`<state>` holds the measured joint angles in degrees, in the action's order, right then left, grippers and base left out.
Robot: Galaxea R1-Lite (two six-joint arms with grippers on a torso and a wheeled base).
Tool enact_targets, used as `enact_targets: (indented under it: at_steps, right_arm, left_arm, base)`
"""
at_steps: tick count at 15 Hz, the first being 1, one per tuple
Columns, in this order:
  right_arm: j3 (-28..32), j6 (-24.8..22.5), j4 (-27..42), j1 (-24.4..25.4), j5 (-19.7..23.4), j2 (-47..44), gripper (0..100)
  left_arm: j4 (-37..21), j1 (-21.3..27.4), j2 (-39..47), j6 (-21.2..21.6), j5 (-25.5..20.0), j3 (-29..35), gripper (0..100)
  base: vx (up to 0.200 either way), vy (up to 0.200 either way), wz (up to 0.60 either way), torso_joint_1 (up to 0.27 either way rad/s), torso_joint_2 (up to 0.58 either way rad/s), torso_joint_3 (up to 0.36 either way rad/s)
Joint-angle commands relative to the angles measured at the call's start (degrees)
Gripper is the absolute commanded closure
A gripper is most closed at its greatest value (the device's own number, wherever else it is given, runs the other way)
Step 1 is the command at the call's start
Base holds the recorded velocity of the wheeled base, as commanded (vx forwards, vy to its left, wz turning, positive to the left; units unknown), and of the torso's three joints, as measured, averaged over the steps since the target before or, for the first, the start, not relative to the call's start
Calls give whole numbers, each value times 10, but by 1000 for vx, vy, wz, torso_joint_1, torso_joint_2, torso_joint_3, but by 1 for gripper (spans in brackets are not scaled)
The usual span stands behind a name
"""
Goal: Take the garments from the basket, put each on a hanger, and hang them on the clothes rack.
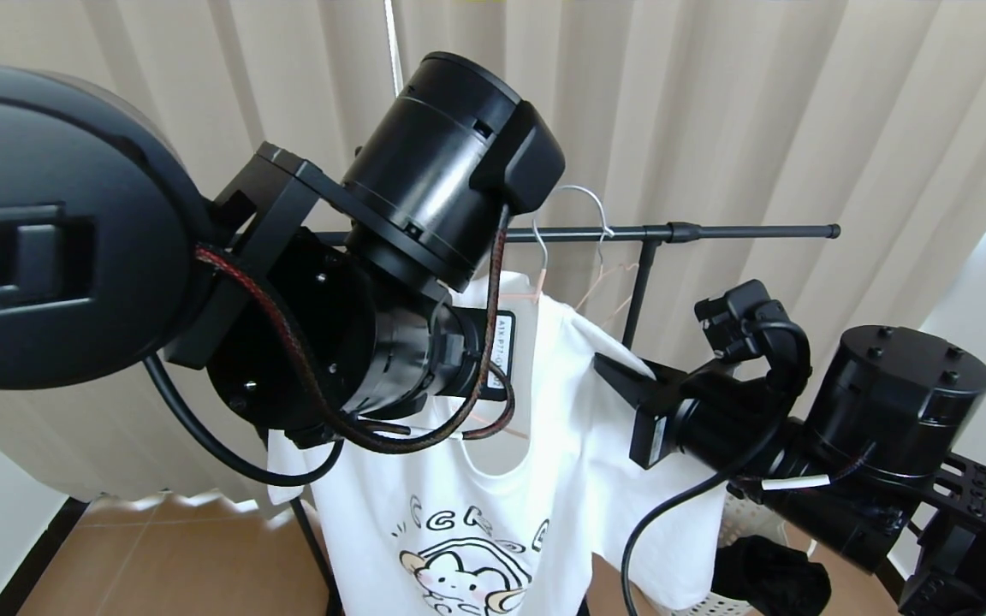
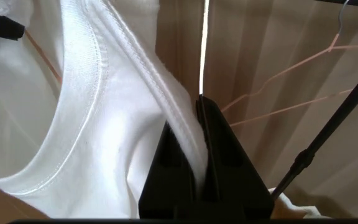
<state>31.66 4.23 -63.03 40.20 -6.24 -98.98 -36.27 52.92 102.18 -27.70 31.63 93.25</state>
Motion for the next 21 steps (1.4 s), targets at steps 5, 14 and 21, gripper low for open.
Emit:
enact_targets:
  at_steps: [5,14,21]
  right_arm:
    - [-2,3,-1,0,0,5,100]
    - [-13,1,-50,5,0,5,100]
    - [-10,1,-50,0,0,8,100]
  left_arm:
    - [23,-1,11,0,1,2,100]
    - [34,0,15,0,11,1,0]
    - [34,9,-22,10,16,-37,0]
  base:
    - [0,0,0,0,0,0]
    - [0,0,0,0,0,0]
    - [0,0,0,0,0,0]
